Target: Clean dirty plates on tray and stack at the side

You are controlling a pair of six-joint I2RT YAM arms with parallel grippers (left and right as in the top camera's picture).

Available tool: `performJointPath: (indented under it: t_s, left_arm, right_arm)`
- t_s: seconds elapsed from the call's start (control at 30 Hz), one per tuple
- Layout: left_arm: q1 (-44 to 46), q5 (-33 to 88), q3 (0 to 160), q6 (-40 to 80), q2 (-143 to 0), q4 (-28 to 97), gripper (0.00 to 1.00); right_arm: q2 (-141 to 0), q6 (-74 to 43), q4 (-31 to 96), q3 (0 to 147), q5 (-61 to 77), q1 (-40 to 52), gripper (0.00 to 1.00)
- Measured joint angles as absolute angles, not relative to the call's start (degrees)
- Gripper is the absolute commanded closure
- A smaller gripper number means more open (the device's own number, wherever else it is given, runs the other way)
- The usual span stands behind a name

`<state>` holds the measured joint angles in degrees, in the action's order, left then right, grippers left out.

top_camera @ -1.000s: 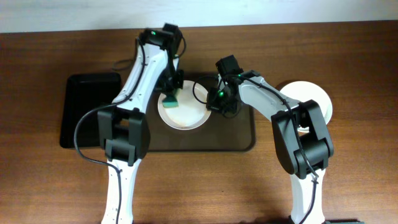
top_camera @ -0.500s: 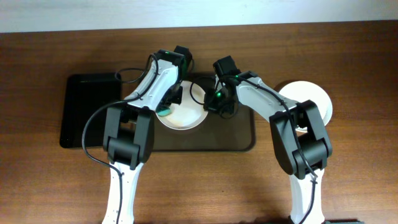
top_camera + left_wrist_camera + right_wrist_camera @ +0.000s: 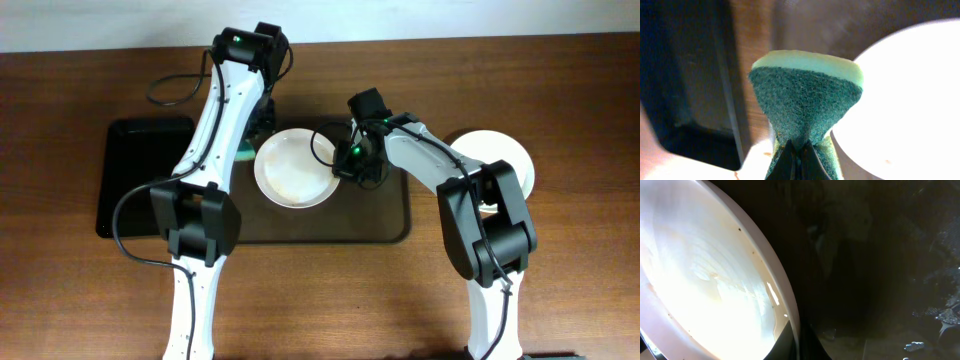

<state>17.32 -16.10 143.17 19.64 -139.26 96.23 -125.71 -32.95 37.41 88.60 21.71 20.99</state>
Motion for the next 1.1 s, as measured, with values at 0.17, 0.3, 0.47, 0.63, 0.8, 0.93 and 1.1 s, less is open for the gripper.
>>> performJointPath:
  t_s: [0.17, 0.3, 0.47, 0.63, 0.8, 0.93, 1.1]
  left_arm:
    - [18.26, -4.78, 136.16, 16.21, -139.31, 88.36, 0.99]
    - [19.14, -0.47, 126.26, 14.96, -139.31, 74.37, 0.99]
    - [19.55, 0.69, 118.72, 10.17, -138.98, 68.03, 0.99]
    - [19.25, -7.90, 116.95, 9.30, -138.12, 76.12, 0.99]
    - [16.27, -15.97, 120.70, 10.07, -138.28, 85.95, 0.99]
    - [11.27, -22.28, 134.52, 11.84, -139.70, 93.12, 0.99]
    - [11.35, -15.86, 154.19, 12.78, -139.70, 96.53, 0.99]
  right_arm:
    - [-125.71, -32.95, 37.41, 88.60, 21.67, 20.99, 0.96]
    - [-125.69, -32.97, 37.41, 88.60, 21.54, 20.99, 0.96]
    - [-125.67, -32.86, 37.41, 88.60, 21.43, 20.99, 0.96]
    - [-125.67, -32.56, 37.36, 88.60, 21.50, 20.99, 0.96]
    - [-125.73, -32.56, 37.26, 88.60, 22.98, 22.72, 0.96]
    - [-125.71, -32.69, 37.41, 88.60, 21.87, 20.93, 0.96]
    - [-125.67, -30.94, 37.52, 88.60, 22.28, 20.62, 0.96]
